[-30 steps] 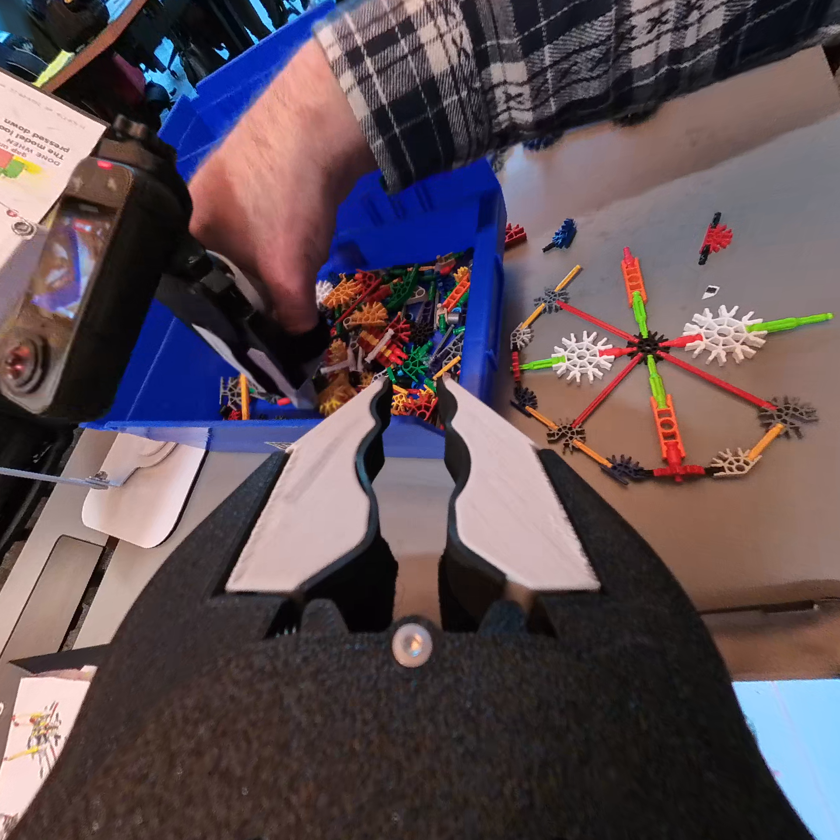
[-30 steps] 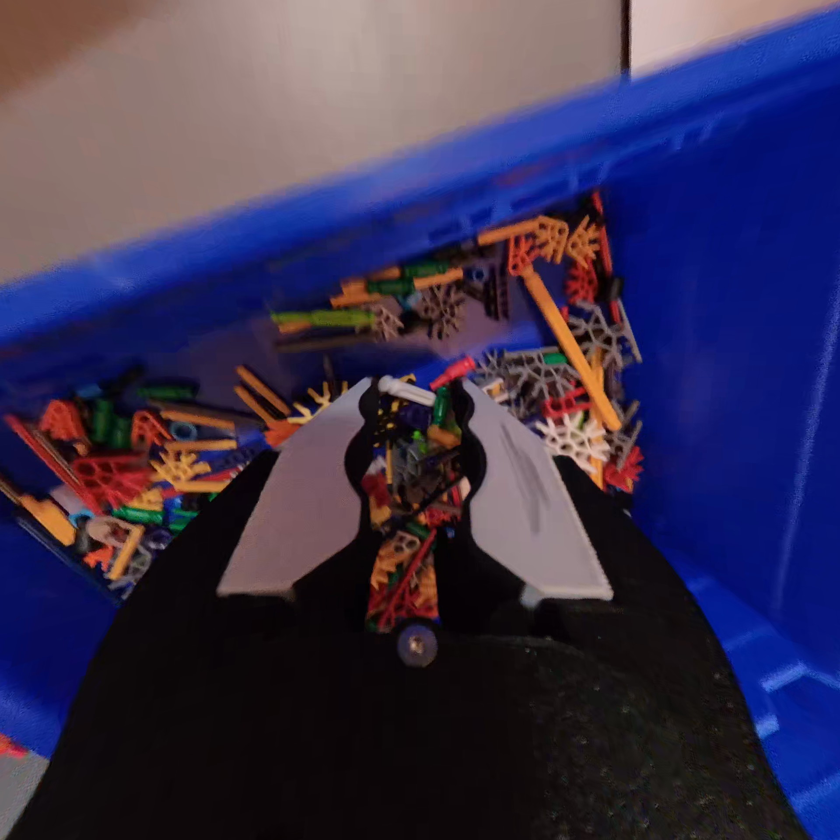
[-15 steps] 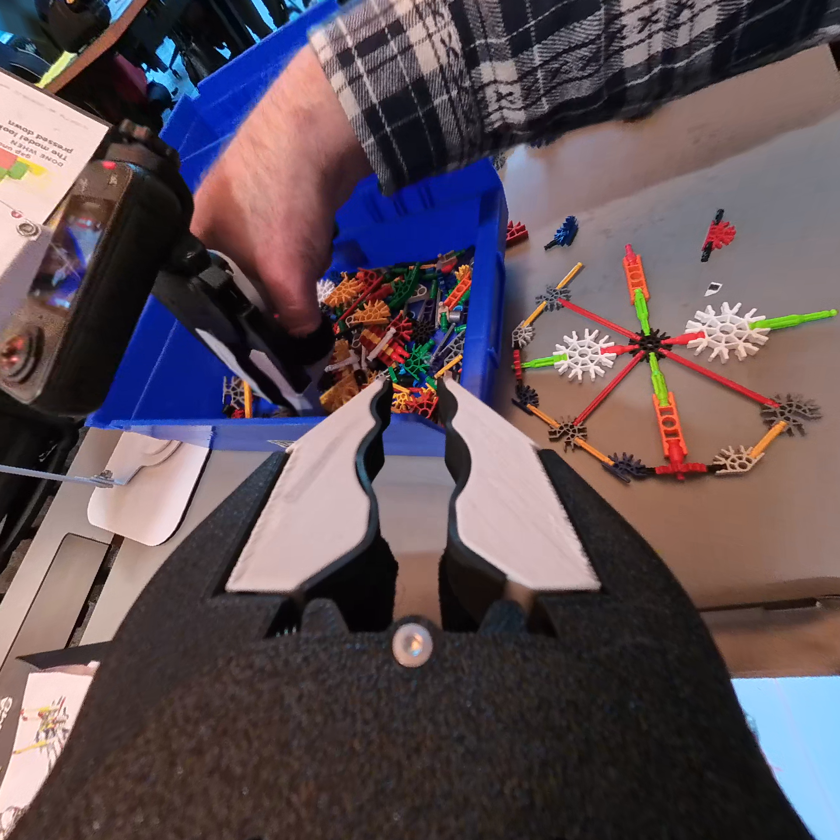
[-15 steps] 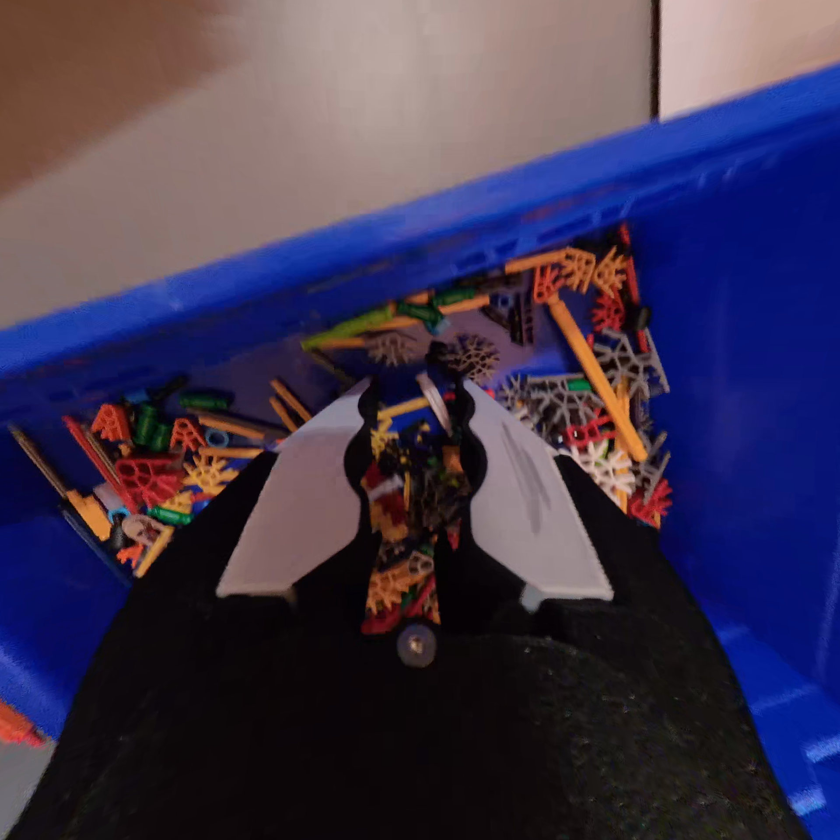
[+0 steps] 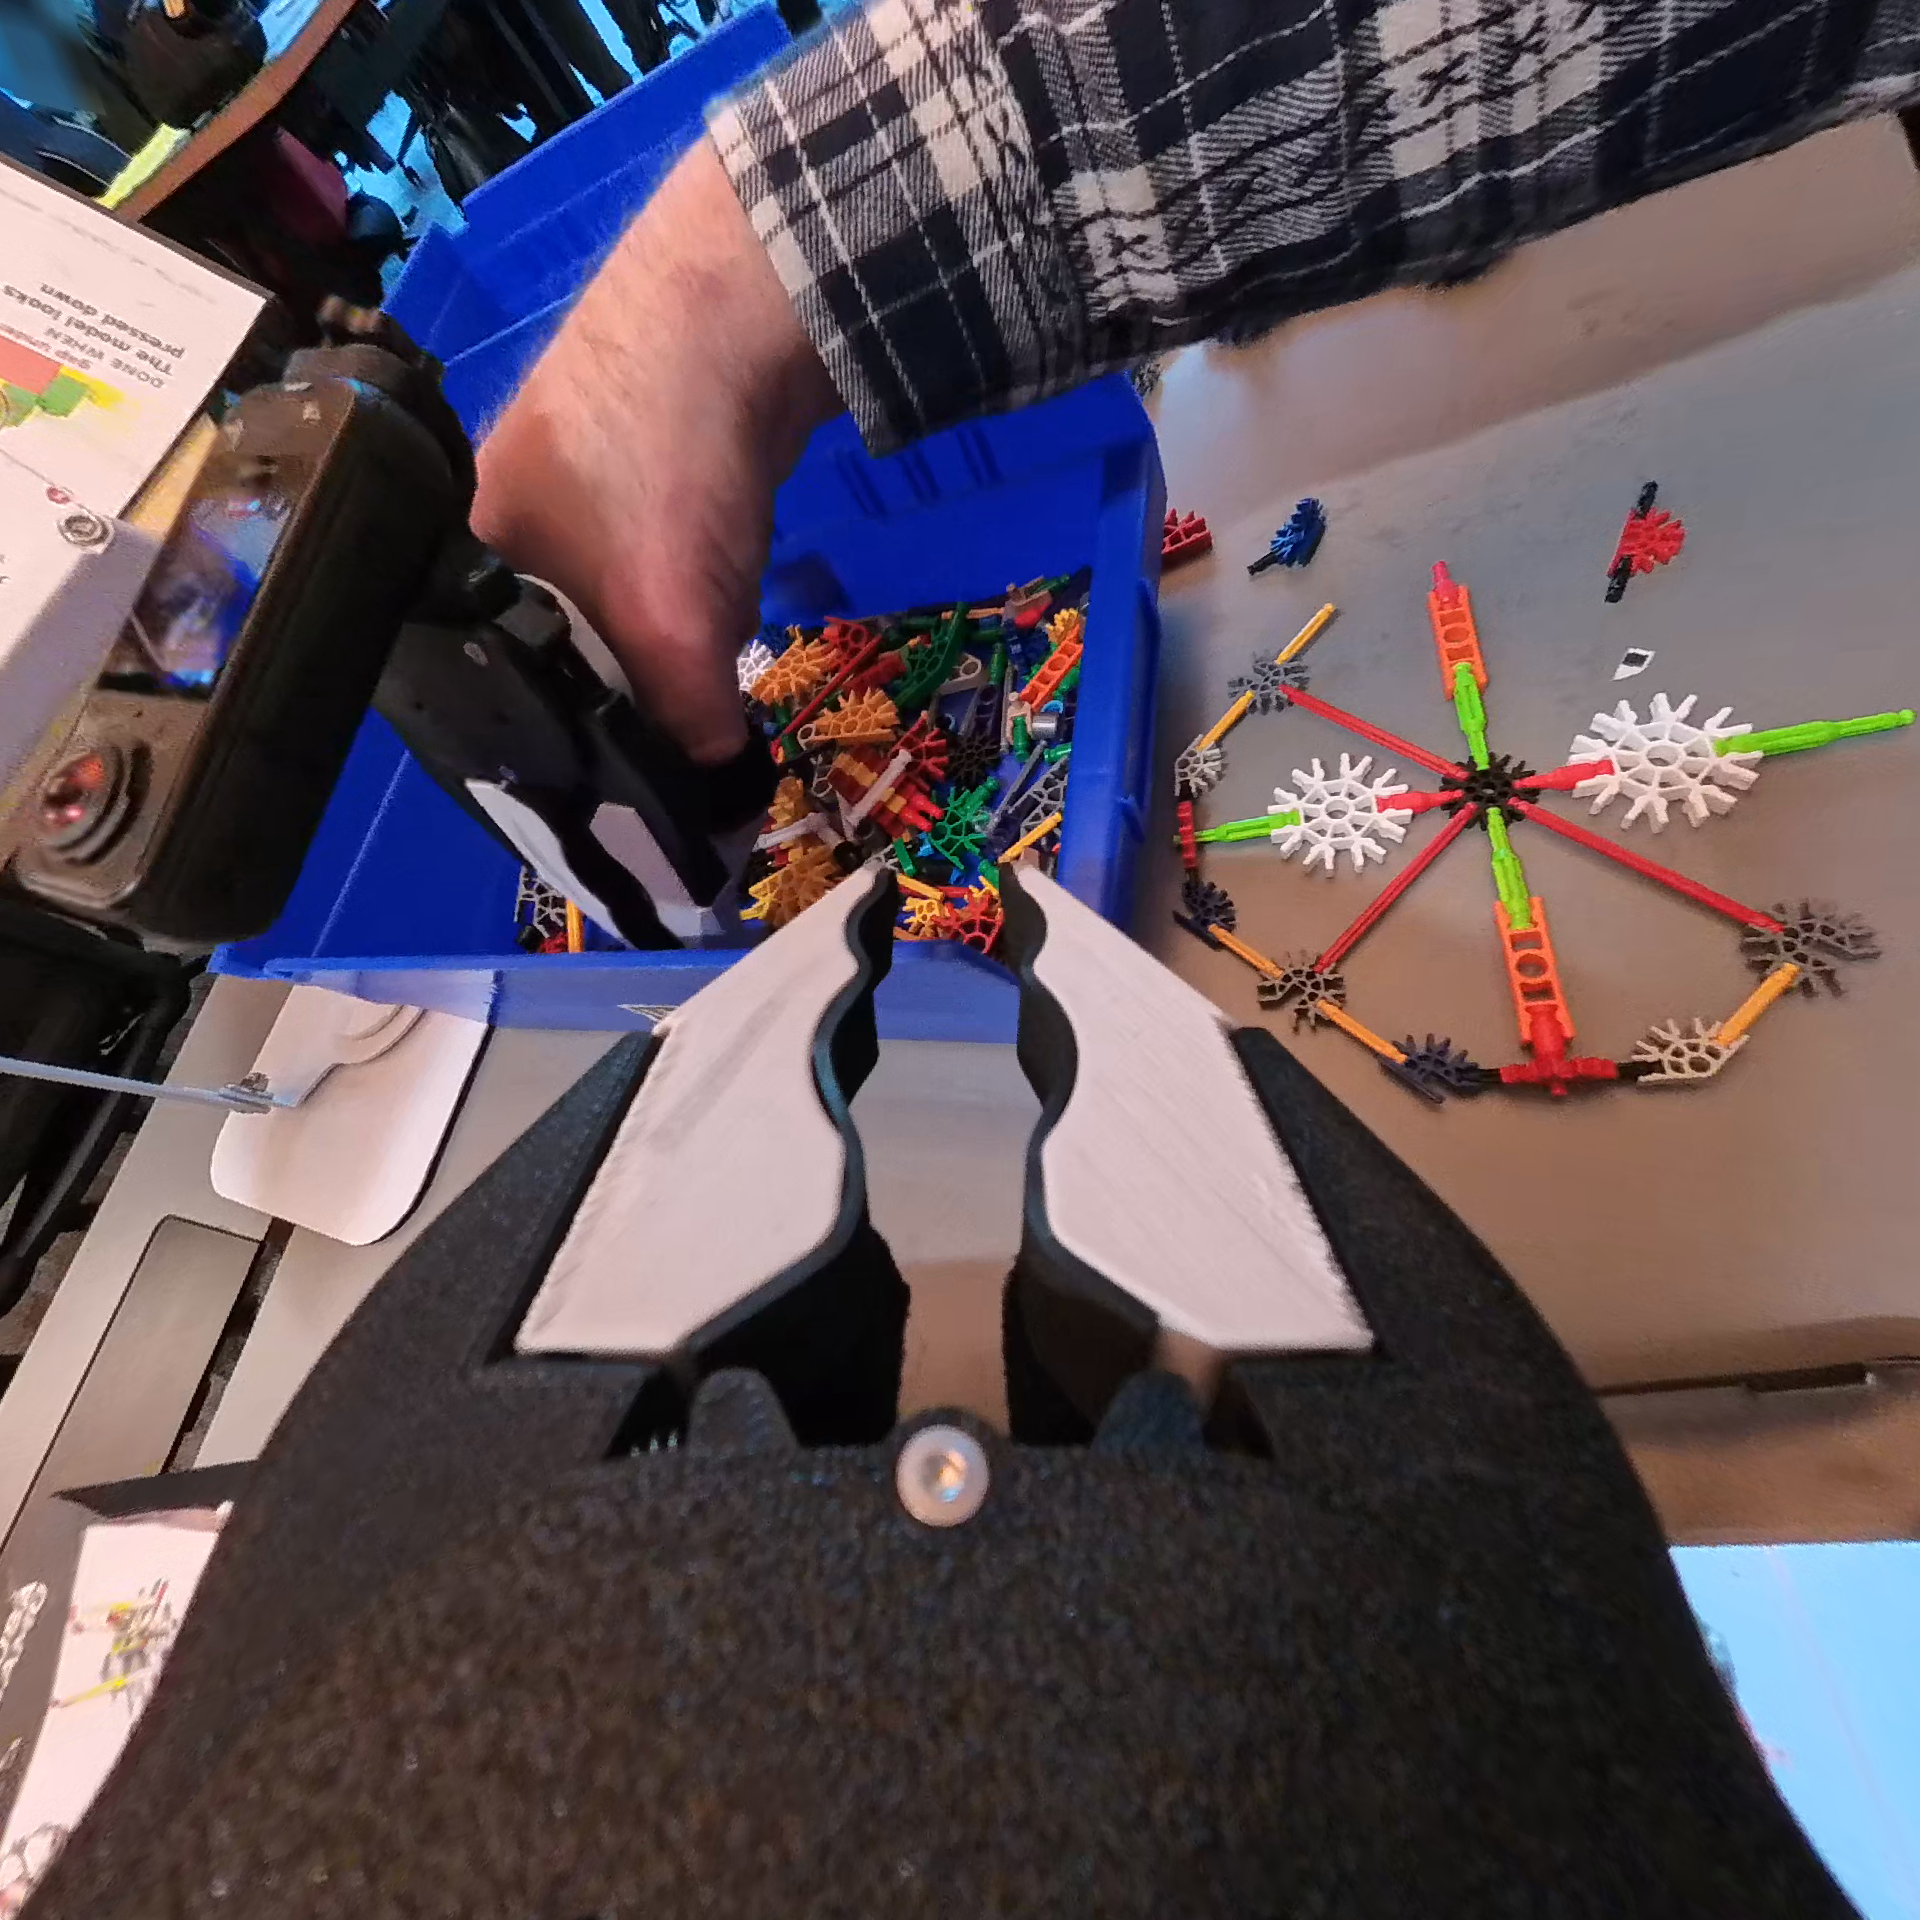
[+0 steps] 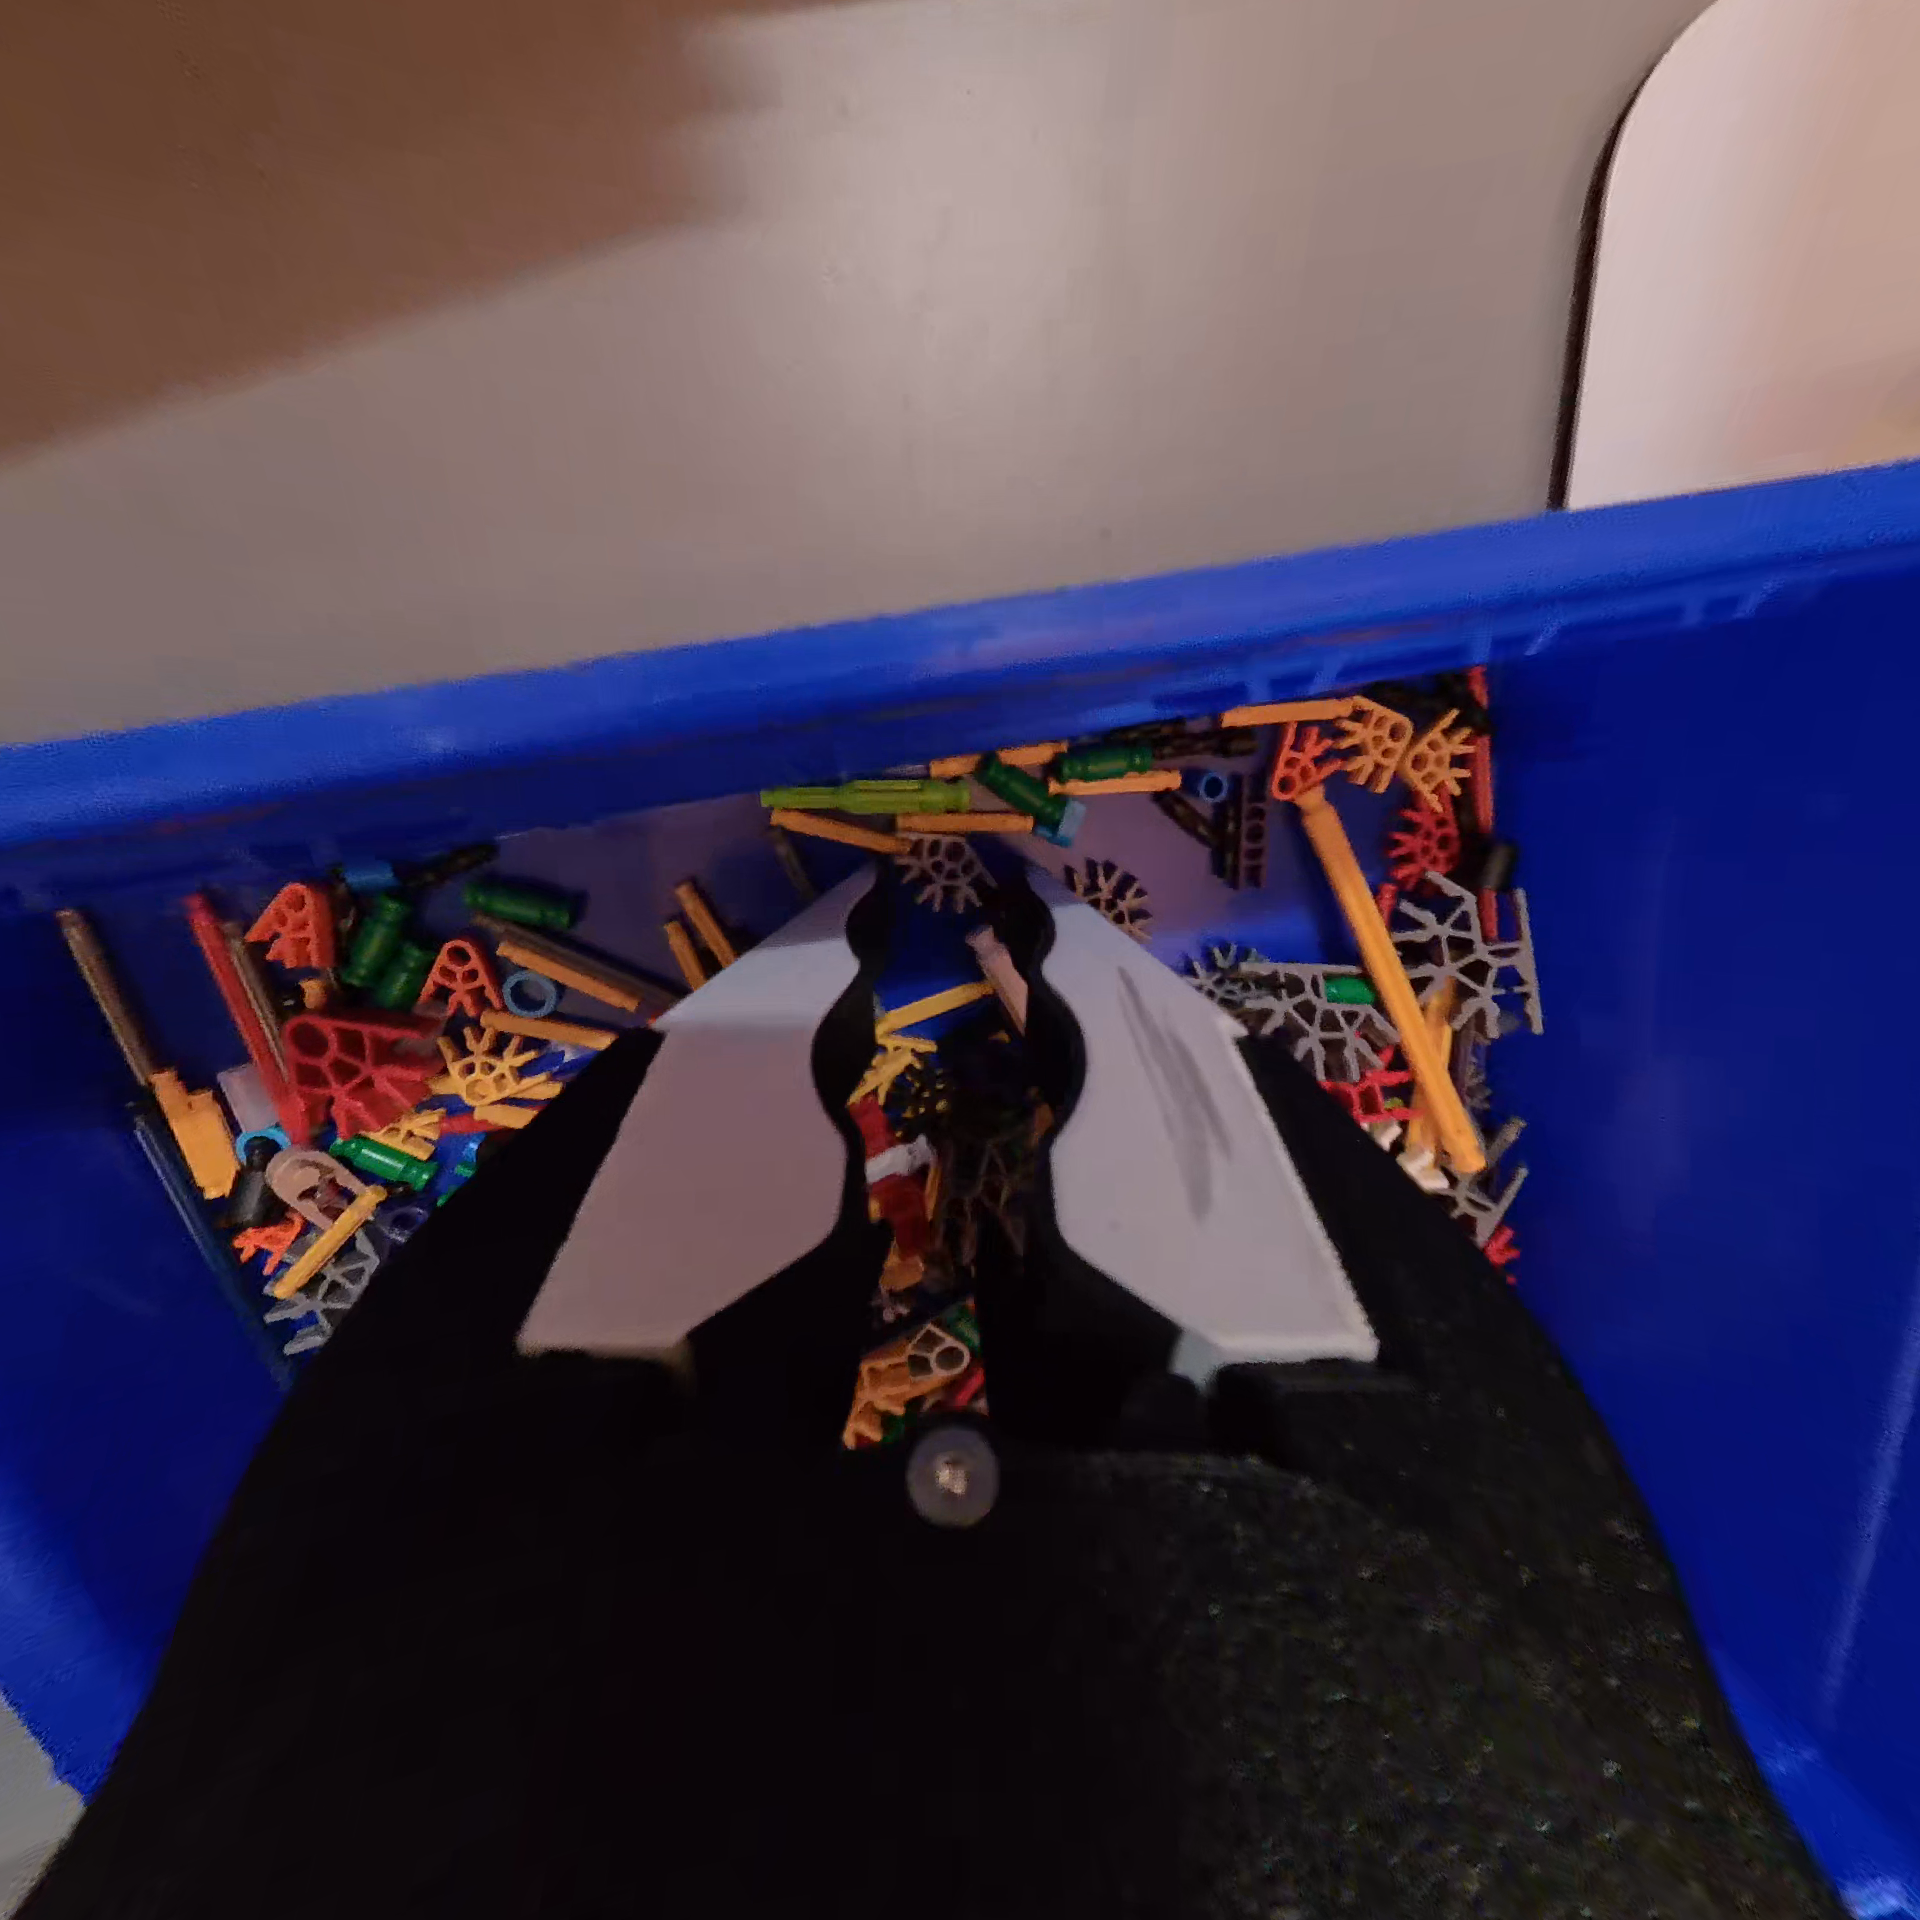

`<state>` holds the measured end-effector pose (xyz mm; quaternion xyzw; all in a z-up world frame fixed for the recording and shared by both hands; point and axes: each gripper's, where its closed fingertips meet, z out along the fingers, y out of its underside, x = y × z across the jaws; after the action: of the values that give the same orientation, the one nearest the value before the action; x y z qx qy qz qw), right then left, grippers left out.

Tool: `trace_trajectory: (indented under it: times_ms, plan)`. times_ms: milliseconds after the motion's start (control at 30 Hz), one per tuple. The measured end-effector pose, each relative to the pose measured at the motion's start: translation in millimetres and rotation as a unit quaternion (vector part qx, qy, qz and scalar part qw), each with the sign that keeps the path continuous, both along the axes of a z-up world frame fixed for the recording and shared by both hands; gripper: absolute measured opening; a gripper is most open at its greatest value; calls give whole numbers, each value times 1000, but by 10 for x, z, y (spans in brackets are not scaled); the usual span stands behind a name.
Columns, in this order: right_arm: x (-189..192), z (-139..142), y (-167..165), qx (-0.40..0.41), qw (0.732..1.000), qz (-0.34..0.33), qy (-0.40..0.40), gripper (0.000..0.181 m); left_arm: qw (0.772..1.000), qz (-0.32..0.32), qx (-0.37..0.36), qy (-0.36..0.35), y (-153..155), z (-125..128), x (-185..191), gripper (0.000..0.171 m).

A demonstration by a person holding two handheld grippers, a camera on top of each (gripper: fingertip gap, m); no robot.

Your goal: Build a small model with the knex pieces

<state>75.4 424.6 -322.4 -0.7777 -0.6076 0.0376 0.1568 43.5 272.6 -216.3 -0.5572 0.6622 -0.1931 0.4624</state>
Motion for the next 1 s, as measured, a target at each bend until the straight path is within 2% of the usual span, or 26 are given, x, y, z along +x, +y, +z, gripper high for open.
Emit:
trace_trajectory:
  times_ms: [233,400,633,833,1000]
  plan:
    - [-11,-8,-14,-15,1000,4,6,18,1000,1,1,-2,2,16,-5,19]
    - [51,70,-34,-21,1000,-17,15,16,1000,3,1,-10,11,58,-20,19]
    - [-95,657,-252,-55,985,-34,159,15,999,9,3,-35,22,169,-12,20]
    - [-101,1126,-606,-48,976,-27,212,14,995,21,34,-88,47,468,-48,23]
    - [-178,1378,-1003,-47,971,-4,236,14,991,36,70,-110,77,613,-56,26]
